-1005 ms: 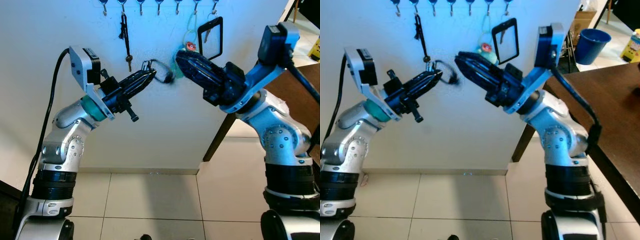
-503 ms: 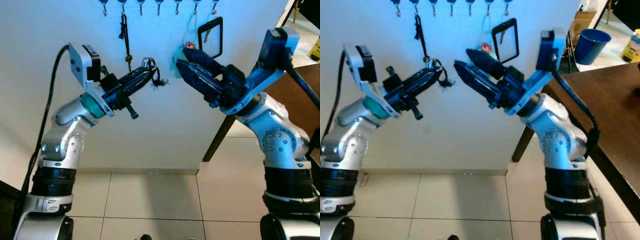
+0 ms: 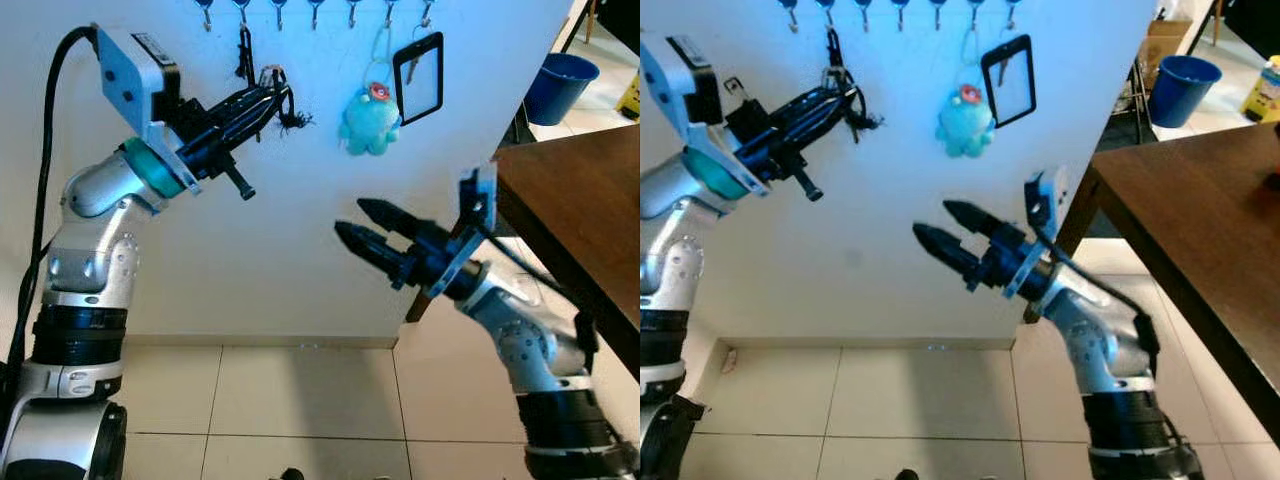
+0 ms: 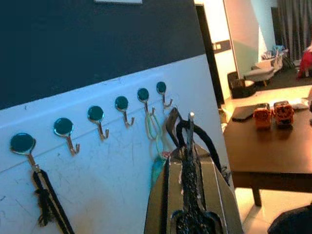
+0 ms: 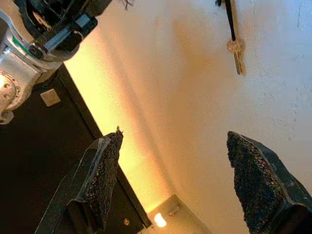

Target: Hang keys on a hook

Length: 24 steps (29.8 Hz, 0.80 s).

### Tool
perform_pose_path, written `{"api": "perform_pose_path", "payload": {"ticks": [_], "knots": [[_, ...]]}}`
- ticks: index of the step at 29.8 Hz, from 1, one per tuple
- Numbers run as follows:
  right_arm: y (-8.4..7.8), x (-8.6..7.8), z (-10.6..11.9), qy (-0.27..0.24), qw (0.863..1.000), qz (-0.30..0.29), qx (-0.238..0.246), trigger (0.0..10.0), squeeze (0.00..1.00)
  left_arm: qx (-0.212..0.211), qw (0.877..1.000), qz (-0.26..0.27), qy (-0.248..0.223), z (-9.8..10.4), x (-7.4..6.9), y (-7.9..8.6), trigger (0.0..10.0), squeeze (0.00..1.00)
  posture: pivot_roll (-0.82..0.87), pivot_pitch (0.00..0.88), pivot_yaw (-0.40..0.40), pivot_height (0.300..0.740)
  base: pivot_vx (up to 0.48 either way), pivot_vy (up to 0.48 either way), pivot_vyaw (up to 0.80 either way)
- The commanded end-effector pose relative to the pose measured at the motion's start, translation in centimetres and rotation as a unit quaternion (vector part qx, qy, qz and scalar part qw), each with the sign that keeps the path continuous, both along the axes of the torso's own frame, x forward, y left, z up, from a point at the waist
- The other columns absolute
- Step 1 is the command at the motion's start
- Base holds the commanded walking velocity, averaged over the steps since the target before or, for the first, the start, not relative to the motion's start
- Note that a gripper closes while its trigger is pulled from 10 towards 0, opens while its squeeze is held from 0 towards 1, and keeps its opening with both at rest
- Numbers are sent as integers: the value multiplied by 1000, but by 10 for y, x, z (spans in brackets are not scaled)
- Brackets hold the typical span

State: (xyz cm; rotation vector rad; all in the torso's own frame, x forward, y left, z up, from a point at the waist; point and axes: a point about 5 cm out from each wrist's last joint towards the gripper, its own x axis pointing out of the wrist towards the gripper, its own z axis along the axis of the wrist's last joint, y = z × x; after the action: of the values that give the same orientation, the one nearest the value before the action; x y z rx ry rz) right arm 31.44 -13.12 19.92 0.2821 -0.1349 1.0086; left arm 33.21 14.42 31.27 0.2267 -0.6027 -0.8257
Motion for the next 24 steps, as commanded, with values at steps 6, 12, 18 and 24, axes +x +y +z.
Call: {"api": "perform_pose_path", "payload": {"ticks": [6,12,18,24], "knots": [[15,-2,-31,58,998,-20,-7,10000,0,131,985,94,-67,-11,14,-23,6157,0,-111,55,89,740,0,0,0],[22,-2,-41,73,997,-27,-14,10000,0,371,910,117,-146,-29,21,-29,10000,0,-112,49,88,740,0,0,0],[23,-4,-44,72,997,-27,-13,10000,0,515,845,83,-114,-48,27,-11,10000,0,-112,39,97,740,0,0,0],[25,-7,-34,61,997,-19,53,10000,0,570,802,98,-147,-43,37,-1,10000,0,-110,43,102,740,0,0,0]]}}
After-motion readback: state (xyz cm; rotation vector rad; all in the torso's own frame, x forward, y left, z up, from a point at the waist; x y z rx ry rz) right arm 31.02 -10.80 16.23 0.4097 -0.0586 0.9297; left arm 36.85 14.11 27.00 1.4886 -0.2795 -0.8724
